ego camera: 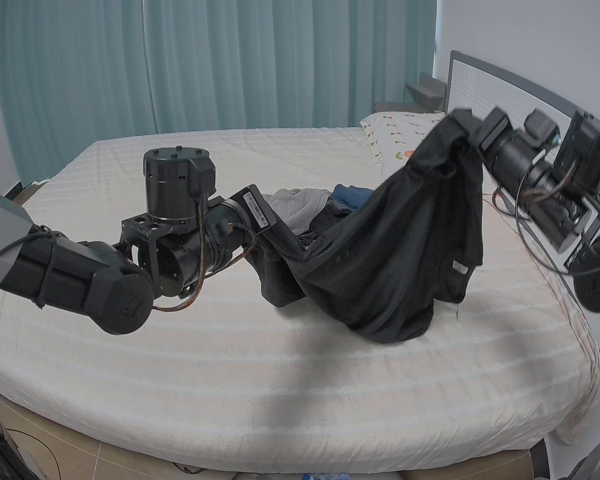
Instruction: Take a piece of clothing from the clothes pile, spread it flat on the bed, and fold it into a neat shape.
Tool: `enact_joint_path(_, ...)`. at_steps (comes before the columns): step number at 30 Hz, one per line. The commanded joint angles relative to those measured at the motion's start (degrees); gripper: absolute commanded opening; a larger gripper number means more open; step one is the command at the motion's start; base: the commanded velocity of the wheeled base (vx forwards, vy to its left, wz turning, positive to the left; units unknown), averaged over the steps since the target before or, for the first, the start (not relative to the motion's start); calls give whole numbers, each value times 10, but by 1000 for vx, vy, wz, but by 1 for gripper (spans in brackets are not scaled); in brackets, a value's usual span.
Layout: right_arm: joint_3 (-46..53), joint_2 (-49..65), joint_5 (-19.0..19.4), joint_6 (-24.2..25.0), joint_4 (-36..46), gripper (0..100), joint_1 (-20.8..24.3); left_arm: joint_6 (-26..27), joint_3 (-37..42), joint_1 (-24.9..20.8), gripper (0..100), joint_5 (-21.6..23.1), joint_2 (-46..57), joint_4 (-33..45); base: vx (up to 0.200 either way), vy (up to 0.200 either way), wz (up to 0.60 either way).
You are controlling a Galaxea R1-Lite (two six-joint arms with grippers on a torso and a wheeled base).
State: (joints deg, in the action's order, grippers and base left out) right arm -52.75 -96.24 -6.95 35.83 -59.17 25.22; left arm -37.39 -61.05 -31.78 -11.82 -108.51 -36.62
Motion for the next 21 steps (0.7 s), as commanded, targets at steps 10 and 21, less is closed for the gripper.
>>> enact_joint_path(10, 208, -99, 14, 83, -120, 0, 0, -95, 192, -1, 0, 58, 13, -80, -120, 0, 0)
enact_joint_path(21, 225, -109, 12, 116, -130, 0, -2, -106, 221, -2, 0, 62, 10, -84, -55, 0, 0)
